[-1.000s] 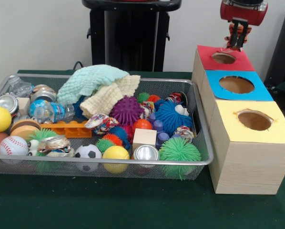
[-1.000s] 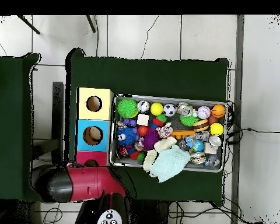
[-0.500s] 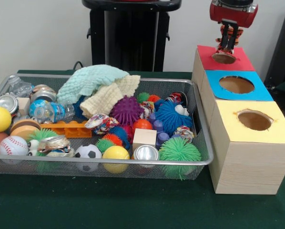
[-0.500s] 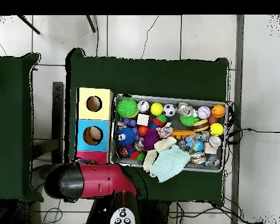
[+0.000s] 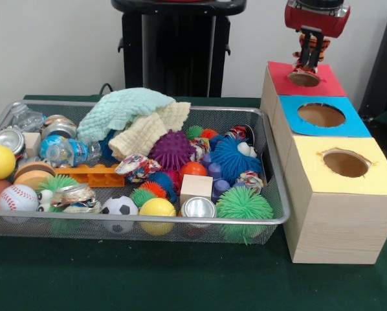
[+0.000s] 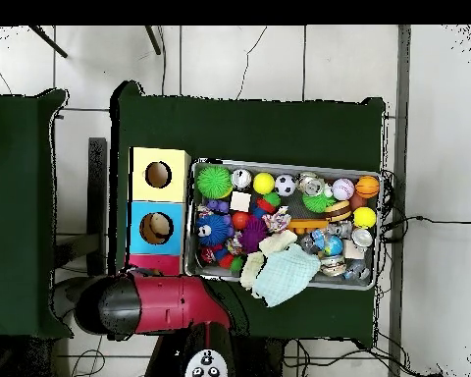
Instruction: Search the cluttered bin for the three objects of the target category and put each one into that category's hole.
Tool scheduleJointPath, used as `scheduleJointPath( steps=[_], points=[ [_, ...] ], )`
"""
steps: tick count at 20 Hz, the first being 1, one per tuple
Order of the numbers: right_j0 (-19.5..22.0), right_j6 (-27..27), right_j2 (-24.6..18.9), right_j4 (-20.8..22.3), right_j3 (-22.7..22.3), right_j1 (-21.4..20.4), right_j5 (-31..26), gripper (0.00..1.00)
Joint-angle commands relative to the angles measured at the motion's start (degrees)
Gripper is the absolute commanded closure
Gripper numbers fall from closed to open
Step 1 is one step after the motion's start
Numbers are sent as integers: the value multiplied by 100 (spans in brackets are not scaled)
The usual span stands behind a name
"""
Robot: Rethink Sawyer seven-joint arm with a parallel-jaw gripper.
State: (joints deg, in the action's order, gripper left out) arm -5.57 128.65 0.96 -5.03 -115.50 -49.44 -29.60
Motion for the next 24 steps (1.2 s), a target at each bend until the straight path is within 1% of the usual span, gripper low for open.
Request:
scheduleJointPath(
  steps=[1,2,5,9,10,12,17,20,24],
  points=[
    [65,348,-265,144,186,227,117,100],
    [109,259,-297,178,220,229,102,0],
    [105,218,-266,246,268,233,128,0],
    [149,185,-285,237,282,231,124,0],
    [215,171,-360,161,244,218,146,0],
    [188,302,-301,154,280,253,428,0],
    [109,389,-257,134,331,231,409,0],
    [70,464,-260,107,182,171,525,0],
    [108,444,-246,115,186,157,541,0]
  ],
)
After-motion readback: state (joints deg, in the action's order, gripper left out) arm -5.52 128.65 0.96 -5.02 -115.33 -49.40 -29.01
